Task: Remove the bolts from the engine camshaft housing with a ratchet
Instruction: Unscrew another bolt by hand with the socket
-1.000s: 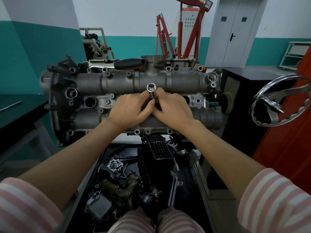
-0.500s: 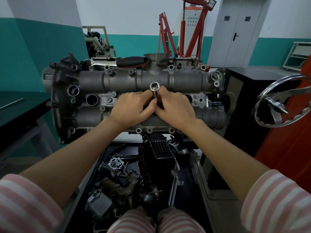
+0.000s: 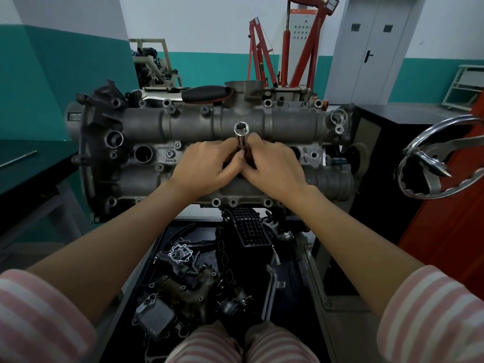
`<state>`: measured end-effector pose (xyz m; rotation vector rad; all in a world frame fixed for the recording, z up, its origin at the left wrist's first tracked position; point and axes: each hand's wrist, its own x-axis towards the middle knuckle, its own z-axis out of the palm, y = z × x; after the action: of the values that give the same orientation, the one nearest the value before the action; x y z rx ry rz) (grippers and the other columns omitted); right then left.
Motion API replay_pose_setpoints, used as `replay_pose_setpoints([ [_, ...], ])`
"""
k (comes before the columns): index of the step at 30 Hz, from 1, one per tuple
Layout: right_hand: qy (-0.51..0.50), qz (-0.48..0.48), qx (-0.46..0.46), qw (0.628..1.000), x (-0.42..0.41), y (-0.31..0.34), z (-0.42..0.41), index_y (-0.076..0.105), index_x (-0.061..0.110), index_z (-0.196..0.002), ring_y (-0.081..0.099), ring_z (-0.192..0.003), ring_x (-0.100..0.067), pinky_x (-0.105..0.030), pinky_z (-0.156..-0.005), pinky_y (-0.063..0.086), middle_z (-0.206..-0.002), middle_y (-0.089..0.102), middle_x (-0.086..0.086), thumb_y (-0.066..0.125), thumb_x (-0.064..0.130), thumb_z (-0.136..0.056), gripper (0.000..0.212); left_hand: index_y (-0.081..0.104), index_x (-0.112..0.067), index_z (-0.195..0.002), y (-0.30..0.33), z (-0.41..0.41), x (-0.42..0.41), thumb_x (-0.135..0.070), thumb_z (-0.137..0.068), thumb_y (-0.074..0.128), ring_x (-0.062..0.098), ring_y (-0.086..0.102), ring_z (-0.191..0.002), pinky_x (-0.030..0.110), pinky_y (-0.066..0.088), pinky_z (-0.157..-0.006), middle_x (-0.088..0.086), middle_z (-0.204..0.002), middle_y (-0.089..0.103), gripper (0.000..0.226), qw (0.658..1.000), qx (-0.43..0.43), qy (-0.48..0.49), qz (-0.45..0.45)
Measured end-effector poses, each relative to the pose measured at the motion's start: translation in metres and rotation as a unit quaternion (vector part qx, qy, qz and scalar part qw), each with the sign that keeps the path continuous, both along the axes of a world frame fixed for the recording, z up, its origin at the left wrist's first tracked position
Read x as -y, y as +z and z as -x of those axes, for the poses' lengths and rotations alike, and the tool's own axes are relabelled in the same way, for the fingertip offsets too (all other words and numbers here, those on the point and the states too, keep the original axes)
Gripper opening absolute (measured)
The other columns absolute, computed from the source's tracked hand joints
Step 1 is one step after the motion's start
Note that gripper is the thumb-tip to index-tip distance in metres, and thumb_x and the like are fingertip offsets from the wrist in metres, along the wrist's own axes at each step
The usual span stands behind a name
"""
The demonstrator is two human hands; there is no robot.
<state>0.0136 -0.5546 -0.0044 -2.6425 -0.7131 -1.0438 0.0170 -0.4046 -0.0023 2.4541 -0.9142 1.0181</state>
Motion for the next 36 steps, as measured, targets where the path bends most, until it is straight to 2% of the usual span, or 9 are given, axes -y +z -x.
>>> replay_pose_setpoints([
  [4,-0.012,0.003,-0.011,1.000,0.0006,0.0008,-0.0013,0.055,0.008,-0.101,0.060,-0.076,-0.026,-0.029,-0.063,0.027,-0.082,0.065,-0.006,0.045,0.037,-0.091,0.032,0.063,-0.001,-0.084,-0.0006,-0.0006,-0.0004,-0.041,-0.083,0.028,0.034,0.055,-0.054,0.029,0.033,-0.050,0.011,-0.063,0.060,0.053,1.000,0.010,0.000,-0.015],
  [7,-0.017,0.020,-0.004,1.000,0.0011,0.0000,-0.0016,0.059,0.009,-0.097,0.059,-0.078,-0.027,-0.028,-0.064,0.025,-0.082,0.065,-0.006,0.042,0.034,-0.093,0.030,0.064,-0.002,-0.088,-0.0009,-0.0008,-0.0003,-0.043,-0.083,0.026,0.036,0.057,-0.058,0.033,0.037,-0.050,0.012,-0.066,0.062,0.056,1.000,0.013,0.002,-0.015],
  [14,-0.007,0.014,0.005,1.000,-0.0002,-0.0001,0.0001,0.050,0.007,-0.102,0.059,-0.076,-0.028,-0.029,-0.064,0.027,-0.088,0.065,-0.007,0.040,0.034,-0.094,0.030,0.063,0.000,-0.090,0.0000,-0.0015,-0.0003,-0.045,-0.083,0.024,0.035,0.058,-0.061,0.041,0.044,-0.053,0.013,-0.070,0.064,0.061,1.000,0.001,-0.003,0.002],
  [19,-0.010,0.008,-0.017,1.000,0.0009,0.0011,-0.0007,0.056,0.009,-0.101,0.059,-0.078,-0.026,-0.029,-0.065,0.028,-0.084,0.065,-0.006,0.044,0.034,-0.092,0.030,0.064,-0.002,-0.087,-0.0007,-0.0006,-0.0001,-0.045,-0.082,0.026,0.035,0.056,-0.057,0.031,0.035,-0.051,0.012,-0.065,0.061,0.058,1.000,0.013,-0.003,-0.016],
  [23,-0.013,0.023,-0.006,1.000,0.0001,0.0005,-0.0010,0.055,0.008,-0.099,0.059,-0.080,-0.028,-0.029,-0.065,0.027,-0.087,0.066,-0.007,0.040,0.032,-0.094,0.029,0.064,-0.003,-0.092,-0.0002,-0.0010,-0.0002,-0.046,-0.083,0.023,0.035,0.057,-0.060,0.033,0.036,-0.051,0.010,-0.069,0.062,0.059,1.000,0.016,0.002,-0.017],
  [26,-0.009,0.015,0.007,1.000,0.0000,0.0005,0.0002,0.049,0.007,-0.106,0.060,-0.078,-0.027,-0.028,-0.062,0.024,-0.088,0.066,-0.007,0.040,0.033,-0.095,0.030,0.061,-0.001,-0.085,0.0003,-0.0005,-0.0002,-0.043,-0.085,0.025,0.033,0.055,-0.057,0.033,0.037,-0.050,0.008,-0.065,0.059,0.055,1.000,0.004,-0.005,0.002],
  [29,-0.001,0.005,0.000,1.000,0.0005,0.0004,0.0008,0.048,0.007,-0.104,0.060,-0.075,-0.026,-0.027,-0.062,0.024,-0.085,0.065,-0.005,0.043,0.034,-0.094,0.030,0.062,-0.001,-0.086,-0.0005,-0.0010,0.0001,-0.043,-0.083,0.027,0.033,0.057,-0.059,0.036,0.042,-0.051,0.010,-0.067,0.062,0.055,1.000,0.001,-0.007,0.004],
  [36,-0.011,0.009,-0.013,1.000,0.0007,0.0007,-0.0027,0.059,0.009,-0.097,0.059,-0.081,-0.027,-0.027,-0.064,0.023,-0.084,0.065,-0.007,0.043,0.032,-0.093,0.029,0.064,-0.002,-0.093,-0.0014,-0.0014,-0.0001,-0.042,-0.083,0.031,0.036,0.058,-0.055,0.029,0.034,-0.050,0.011,-0.063,0.061,0.052,1.000,0.023,-0.002,-0.003],
])
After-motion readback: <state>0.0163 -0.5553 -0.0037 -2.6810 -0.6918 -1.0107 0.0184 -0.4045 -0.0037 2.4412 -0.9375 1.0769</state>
